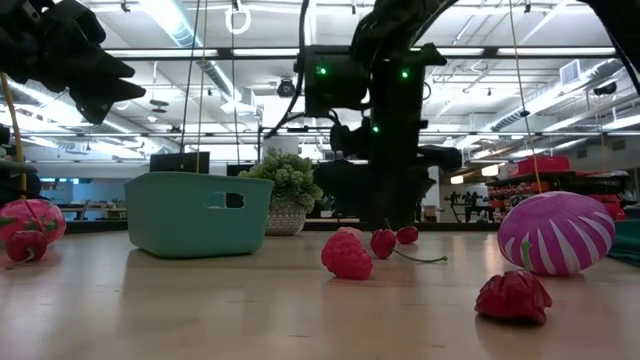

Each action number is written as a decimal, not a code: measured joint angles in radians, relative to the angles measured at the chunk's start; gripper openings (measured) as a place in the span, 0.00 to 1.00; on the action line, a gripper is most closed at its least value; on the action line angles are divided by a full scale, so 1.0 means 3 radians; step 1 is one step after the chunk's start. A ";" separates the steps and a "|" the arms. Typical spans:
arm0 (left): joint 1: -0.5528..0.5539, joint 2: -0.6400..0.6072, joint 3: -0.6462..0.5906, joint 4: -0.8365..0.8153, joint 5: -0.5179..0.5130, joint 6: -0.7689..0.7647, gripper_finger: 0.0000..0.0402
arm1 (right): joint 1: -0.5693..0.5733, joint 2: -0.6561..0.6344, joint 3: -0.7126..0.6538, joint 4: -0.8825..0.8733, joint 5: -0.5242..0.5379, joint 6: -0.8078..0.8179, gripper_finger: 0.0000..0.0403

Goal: Pick and placing Produce into tupperware
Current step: Put the red cherry into the green bin

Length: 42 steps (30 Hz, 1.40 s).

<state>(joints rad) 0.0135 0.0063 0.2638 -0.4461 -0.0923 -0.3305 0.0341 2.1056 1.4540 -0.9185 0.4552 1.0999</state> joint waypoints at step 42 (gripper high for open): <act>0.0001 0.0000 0.0000 0.0001 0.0000 0.0002 0.43 | 0.0211 -0.0333 -0.0019 0.2411 0.0019 -0.1608 0.02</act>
<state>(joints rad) 0.0139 0.0063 0.2638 -0.4458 -0.0922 -0.3301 0.0975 2.0056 1.4483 -0.1952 0.4610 0.6174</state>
